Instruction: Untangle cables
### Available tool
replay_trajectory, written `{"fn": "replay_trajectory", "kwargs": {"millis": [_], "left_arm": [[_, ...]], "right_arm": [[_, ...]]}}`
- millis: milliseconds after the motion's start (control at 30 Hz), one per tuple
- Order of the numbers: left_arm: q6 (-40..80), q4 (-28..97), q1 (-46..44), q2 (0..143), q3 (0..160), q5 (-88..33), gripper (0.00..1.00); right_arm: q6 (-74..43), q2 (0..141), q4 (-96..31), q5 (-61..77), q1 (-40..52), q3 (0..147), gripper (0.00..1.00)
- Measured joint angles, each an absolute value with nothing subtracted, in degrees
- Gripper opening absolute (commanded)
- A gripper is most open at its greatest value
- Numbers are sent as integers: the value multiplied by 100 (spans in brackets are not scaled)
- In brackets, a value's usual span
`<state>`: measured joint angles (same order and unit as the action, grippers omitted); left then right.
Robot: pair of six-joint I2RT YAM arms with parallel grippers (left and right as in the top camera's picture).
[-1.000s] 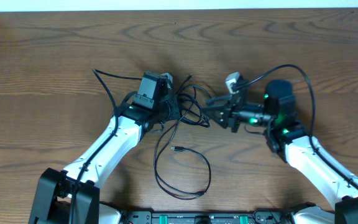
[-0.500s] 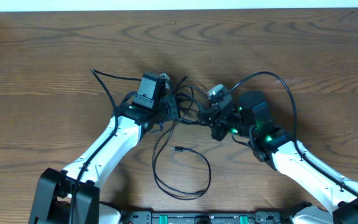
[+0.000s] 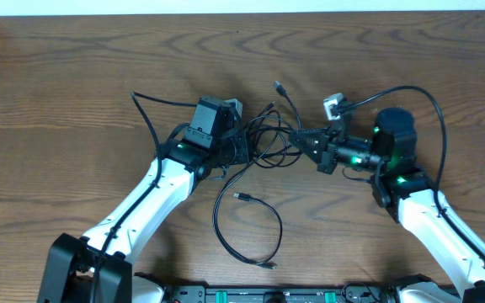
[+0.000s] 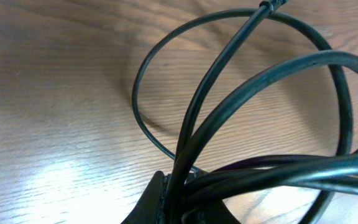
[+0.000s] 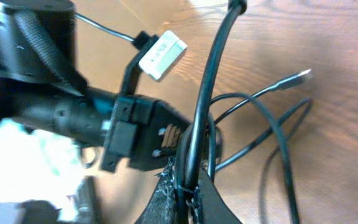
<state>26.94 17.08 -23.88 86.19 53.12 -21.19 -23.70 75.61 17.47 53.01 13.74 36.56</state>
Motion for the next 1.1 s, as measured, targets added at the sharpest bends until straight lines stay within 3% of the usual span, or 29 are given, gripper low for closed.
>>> {"fn": "replay_trajectory", "kwargs": {"millis": [100, 300, 433, 600, 833, 1100], "left_arm": [[2689, 1715, -2408, 8593, 5339, -2193, 8], [2646, 1933, -2257, 8722, 5192, -1765, 7], [2626, 1927, -2257, 8729, 5192, -1704, 8], [2606, 1916, -2257, 8729, 5192, -1651, 8], [3055, 1667, -2255, 8729, 5192, -1822, 8], [4062, 1470, -2257, 8729, 5192, -2202, 8]], "right_arm": [[-2659, 7559, 1662, 5518, 1232, 3656, 9], [-2847, 7363, 222, 4287, 1098, 3708, 7], [-2910, 7365, -895, 2860, 1094, 3706, 25], [-2945, 7365, -1140, 2320, 1094, 3704, 47], [-3317, 7365, -1415, 2773, 1094, 3704, 38], [-3420, 7365, -1535, 3520, 1096, 3704, 43]]}}
